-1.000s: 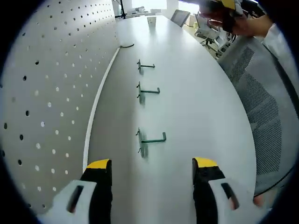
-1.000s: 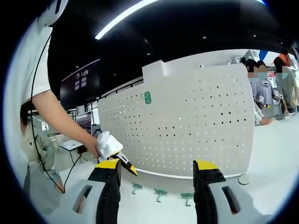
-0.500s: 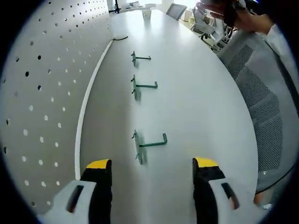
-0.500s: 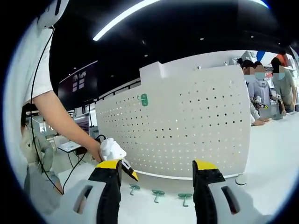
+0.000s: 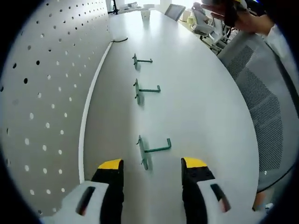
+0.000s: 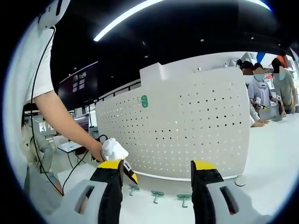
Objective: Insert the hook assembly into the mounting plate slot until the hook locks in place.
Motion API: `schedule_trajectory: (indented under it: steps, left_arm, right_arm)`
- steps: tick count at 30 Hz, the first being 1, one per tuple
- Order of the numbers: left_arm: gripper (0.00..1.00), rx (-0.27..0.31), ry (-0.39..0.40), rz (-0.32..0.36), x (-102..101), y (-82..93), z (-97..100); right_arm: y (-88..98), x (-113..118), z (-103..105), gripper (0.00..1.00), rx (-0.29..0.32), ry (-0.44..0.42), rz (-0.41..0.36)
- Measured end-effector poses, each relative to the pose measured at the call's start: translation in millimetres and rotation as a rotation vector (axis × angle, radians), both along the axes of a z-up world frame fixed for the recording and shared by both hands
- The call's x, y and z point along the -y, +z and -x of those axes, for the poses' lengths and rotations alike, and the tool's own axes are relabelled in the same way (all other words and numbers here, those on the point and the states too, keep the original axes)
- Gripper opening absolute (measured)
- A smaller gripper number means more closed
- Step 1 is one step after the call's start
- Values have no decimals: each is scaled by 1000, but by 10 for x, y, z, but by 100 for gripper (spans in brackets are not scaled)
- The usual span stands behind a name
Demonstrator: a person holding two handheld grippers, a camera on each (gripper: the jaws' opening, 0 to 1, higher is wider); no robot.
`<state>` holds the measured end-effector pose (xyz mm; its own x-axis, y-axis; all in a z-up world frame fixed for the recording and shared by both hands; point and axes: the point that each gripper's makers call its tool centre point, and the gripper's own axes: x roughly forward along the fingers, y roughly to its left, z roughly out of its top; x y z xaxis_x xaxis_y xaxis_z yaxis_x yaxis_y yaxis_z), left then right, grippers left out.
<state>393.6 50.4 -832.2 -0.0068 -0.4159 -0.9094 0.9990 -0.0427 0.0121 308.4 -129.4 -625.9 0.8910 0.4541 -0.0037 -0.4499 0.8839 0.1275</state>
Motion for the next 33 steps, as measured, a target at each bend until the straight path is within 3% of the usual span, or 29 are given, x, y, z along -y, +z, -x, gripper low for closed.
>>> schedule_trajectory:
  steps: [8,21,25,27,33]
  left_arm:
    - [27,7,36,6,16,9,16]
    - [16,26,85,31,55,19,-17]
    - [11,53,72,35,57,21,-17]
    - [6,115,53,27,41,19,-74]
    - [5,91,105,46,39,16,-50]
  right_arm:
    - [-8,8,-6,55,-2,-4,4]
    - [-23,-12,-10,53,-3,4,17]
    - [-16,-10,-11,53,-2,4,12]
    - [-13,-8,-10,53,-1,5,11]
    - [1,-8,-5,52,4,5,9]
